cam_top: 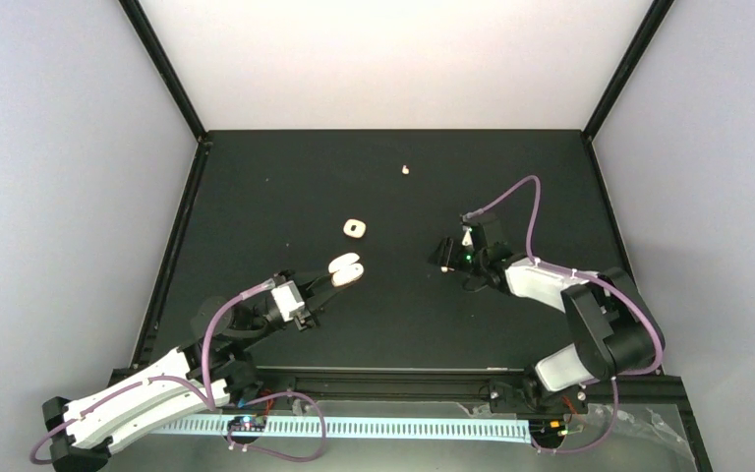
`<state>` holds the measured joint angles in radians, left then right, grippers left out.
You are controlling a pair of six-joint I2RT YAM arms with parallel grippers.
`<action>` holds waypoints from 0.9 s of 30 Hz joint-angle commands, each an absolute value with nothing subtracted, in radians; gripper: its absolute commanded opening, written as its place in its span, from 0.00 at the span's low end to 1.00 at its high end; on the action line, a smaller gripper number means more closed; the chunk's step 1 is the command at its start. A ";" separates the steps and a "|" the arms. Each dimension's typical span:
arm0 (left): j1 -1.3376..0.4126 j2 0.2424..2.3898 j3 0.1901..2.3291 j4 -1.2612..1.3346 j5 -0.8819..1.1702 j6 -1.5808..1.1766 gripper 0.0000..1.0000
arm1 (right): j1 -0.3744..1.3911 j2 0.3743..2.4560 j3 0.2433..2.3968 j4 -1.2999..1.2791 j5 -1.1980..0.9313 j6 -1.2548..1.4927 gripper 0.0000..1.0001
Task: Insert the wireless bluetooth earbuds into the charging case
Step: Pick up the earbud from the center of the board.
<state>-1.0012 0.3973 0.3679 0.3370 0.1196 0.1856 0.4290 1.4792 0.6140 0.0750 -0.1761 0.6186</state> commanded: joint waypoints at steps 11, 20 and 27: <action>-0.994 0.397 0.405 0.335 0.110 0.195 0.01 | 0.415 1.475 0.546 0.135 -0.210 0.634 0.63; -0.995 0.395 0.406 0.337 0.123 0.186 0.01 | 0.447 1.454 0.535 0.110 -0.242 0.640 0.56; -0.995 0.391 0.405 0.336 0.124 0.178 0.02 | 0.460 1.425 0.567 0.039 -0.200 0.636 0.54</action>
<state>-1.0012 0.3973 0.3679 0.3367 0.1204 0.1864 0.4530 1.4628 0.5430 0.1009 -0.2291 0.6346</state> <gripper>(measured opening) 0.204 0.541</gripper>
